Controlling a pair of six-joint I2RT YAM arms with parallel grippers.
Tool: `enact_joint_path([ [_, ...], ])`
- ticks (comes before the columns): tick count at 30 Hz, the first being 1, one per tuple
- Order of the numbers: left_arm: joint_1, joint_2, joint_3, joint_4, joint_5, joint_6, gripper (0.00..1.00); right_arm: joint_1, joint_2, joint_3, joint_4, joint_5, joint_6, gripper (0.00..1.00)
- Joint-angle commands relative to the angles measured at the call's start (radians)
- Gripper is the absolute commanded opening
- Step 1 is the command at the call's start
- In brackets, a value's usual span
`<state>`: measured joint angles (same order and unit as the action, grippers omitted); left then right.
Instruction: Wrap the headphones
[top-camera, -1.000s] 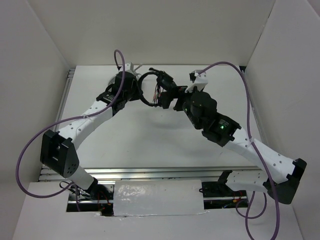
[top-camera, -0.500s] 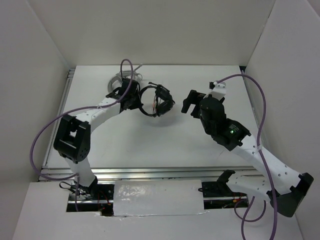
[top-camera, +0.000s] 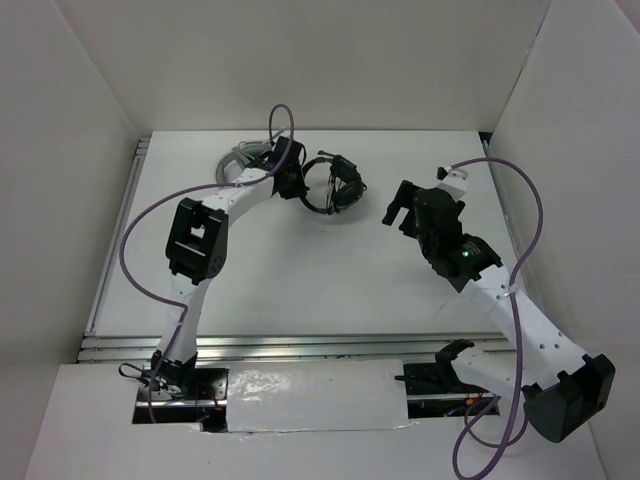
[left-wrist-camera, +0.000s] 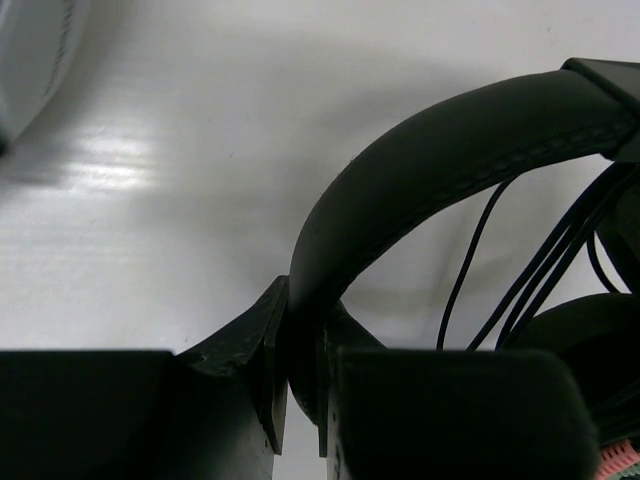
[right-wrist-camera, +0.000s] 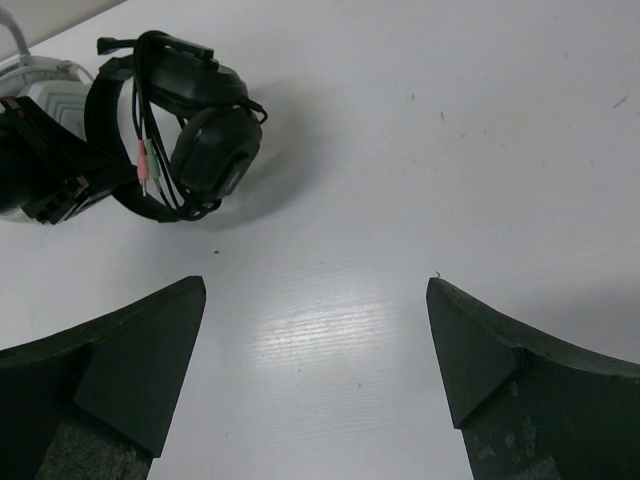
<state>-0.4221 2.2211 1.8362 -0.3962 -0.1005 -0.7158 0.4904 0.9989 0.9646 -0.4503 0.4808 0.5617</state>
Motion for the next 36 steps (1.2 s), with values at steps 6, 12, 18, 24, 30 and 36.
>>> enact_joint_path([
  [6,0.002,0.199,0.302,-0.068,0.076,-0.073,0.00,-0.070,0.014,-0.007,0.001,-0.030,0.003,1.00],
  [12,0.000,0.229,0.301,-0.044,0.093,-0.089,0.00,-0.118,0.049,0.006,-0.028,-0.064,-0.009,1.00],
  [18,0.000,0.203,0.281,-0.046,0.068,-0.091,0.10,-0.130,0.049,-0.009,-0.022,-0.082,-0.011,1.00],
  [24,0.000,0.177,0.276,-0.062,0.048,-0.073,0.34,-0.135,0.032,-0.020,0.008,-0.123,-0.014,1.00],
  [30,-0.003,0.144,0.259,-0.075,0.031,-0.051,0.50,-0.133,0.038,-0.009,-0.002,-0.131,-0.011,1.00],
  [36,-0.006,0.106,0.255,-0.072,0.028,-0.042,0.53,-0.124,0.030,-0.007,0.002,-0.137,-0.011,1.00],
])
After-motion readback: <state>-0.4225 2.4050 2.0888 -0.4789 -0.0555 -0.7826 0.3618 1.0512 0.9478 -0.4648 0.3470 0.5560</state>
